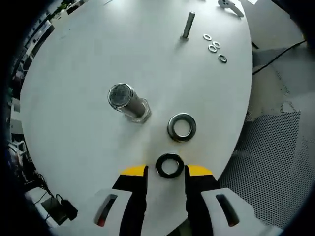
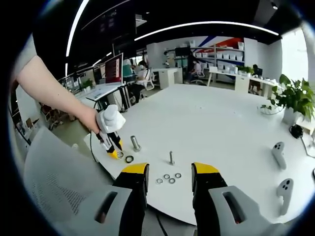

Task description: Place the washer onto the threaded stud by aligning its center hole with the stud, sliding it down to the base, and recovering from edge contact or off-axis alignment until the washer reaches the visible bottom stop.

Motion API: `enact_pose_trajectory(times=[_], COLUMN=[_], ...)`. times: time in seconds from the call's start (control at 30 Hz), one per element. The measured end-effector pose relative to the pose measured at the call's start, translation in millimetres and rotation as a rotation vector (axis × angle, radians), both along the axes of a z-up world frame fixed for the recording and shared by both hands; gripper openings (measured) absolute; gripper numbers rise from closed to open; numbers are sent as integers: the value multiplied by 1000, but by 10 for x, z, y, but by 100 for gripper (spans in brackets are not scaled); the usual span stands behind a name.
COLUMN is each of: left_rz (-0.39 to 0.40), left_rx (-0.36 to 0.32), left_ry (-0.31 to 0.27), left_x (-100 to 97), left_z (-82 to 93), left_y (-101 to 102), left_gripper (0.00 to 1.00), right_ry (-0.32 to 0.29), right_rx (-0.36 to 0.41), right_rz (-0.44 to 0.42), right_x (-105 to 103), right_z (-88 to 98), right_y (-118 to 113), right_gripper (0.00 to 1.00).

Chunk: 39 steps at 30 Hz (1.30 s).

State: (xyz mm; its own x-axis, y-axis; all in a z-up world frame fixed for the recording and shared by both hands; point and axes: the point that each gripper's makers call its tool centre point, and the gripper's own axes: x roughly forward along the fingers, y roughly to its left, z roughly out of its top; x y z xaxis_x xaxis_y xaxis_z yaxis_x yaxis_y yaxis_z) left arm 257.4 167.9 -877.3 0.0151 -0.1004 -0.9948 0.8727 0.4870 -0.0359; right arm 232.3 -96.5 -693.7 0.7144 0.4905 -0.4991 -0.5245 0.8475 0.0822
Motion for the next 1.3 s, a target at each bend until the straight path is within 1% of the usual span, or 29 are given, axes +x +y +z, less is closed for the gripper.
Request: enact_pose_trajectory(times=[0.07,0.23,0.4,0.57,0.67,0.73,0.77,0.83,1.0,1.17,1.3], left_rz=[-35,-30,-36,-25,-4,28,57,85,85,125,148], left_rx=[11,2,13,23,16,-6,-19,-20,-17,-32,-28], left_ry=[-35,-33,-27,-20,-20,-10,-10,-4,0,-4,4], left_x=[33,32,35,36,40,48,55,47,21,28,19], left_z=[0,-1,-2,0,6,6,2,14,19,15,11], left_y=[26,21,15,19,17,20,24,54,75,23,-7], left_gripper=[23,22,23,22,22,21,21,21,23,27,31], right_ry=[1,2,4,4,4,4,4,4,3,1,1], right_rx=[0,-1,-3,-1,-2,-2,-2,0,0,2,2], right_rz=[0,2,7,4,6,6,5,2,5,3,4], right_x=[-2,0,-5,-3,-6,-6,-5,-3,-5,3,2], right_z=[-3,-5,-6,-5,-7,-7,-6,-4,-2,3,2], right_y=[2,4,16,8,9,7,6,2,6,5,6], right_gripper=[37,37,37,37,37,37,37,37,37,37,37])
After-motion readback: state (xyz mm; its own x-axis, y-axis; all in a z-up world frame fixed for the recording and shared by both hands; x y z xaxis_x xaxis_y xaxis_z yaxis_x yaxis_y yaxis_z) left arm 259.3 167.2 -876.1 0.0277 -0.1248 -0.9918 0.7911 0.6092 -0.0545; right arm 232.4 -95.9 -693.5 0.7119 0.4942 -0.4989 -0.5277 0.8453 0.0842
